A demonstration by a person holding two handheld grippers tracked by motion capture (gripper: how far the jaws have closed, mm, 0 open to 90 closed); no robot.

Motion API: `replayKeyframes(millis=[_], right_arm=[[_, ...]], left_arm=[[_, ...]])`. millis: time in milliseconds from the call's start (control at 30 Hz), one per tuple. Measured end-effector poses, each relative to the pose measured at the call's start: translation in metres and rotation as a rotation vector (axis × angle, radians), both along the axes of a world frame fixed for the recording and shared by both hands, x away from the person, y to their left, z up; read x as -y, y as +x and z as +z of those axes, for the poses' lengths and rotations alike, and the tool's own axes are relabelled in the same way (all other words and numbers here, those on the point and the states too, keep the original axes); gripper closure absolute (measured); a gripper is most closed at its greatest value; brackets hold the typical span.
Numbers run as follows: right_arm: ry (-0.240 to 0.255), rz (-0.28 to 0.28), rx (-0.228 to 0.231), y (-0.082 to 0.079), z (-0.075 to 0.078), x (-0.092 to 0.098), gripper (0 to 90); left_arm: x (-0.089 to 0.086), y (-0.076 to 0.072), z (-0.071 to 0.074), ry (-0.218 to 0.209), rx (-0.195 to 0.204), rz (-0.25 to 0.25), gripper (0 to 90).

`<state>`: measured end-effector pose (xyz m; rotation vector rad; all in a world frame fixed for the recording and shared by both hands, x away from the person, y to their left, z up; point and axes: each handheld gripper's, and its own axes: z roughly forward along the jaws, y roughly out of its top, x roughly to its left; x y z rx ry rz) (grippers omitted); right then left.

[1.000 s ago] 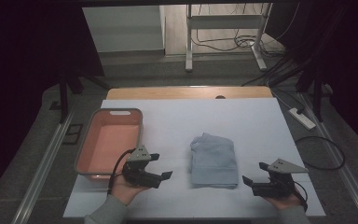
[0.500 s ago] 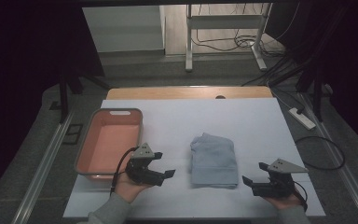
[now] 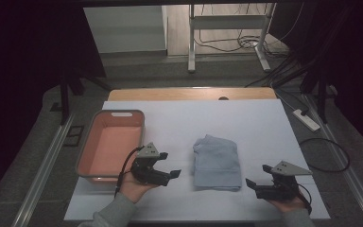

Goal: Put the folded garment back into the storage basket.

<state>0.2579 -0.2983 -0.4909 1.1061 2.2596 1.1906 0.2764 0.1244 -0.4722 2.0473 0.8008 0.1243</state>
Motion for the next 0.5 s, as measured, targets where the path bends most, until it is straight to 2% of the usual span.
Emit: replayKeyframes(millis=[500], right_arm=[[0.001,-0.003,-0.005,0.000,0.000,0.000,14.6]], left_arm=[[0.011,0.007,0.000,0.007,-0.004,-0.011,16.2]])
